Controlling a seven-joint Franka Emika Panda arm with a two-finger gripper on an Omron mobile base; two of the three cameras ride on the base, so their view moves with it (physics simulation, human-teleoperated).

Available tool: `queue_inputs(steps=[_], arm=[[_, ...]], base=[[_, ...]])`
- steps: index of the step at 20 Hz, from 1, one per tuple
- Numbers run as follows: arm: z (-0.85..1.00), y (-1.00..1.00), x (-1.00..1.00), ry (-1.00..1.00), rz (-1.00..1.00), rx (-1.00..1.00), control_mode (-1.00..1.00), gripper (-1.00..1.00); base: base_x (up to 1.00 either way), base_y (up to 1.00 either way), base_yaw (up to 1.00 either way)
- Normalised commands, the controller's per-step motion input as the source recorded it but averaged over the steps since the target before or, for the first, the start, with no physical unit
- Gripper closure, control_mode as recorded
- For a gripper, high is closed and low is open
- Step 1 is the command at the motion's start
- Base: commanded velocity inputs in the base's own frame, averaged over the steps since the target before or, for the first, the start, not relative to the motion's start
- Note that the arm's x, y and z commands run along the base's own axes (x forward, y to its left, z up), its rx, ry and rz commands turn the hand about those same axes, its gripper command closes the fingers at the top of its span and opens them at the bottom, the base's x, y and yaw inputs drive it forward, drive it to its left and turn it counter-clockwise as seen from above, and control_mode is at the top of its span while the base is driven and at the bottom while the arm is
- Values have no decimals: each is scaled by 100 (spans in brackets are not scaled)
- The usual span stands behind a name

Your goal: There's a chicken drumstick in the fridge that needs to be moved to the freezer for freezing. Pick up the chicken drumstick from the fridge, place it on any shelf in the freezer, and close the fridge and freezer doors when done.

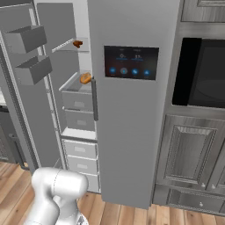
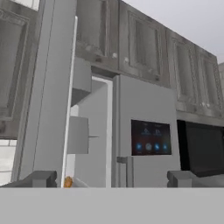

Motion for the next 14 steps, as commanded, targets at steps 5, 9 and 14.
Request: queue_inputs(steps=[5, 9, 14], arm=[[-30, 0, 25, 2, -2, 4, -100, -100], [-33, 2, 24, 3, 0, 5, -100, -100], [-32, 27, 28, 1, 0, 2, -100, -100]], base=[[0, 0, 0], [0, 0, 0], [0, 0, 0]])
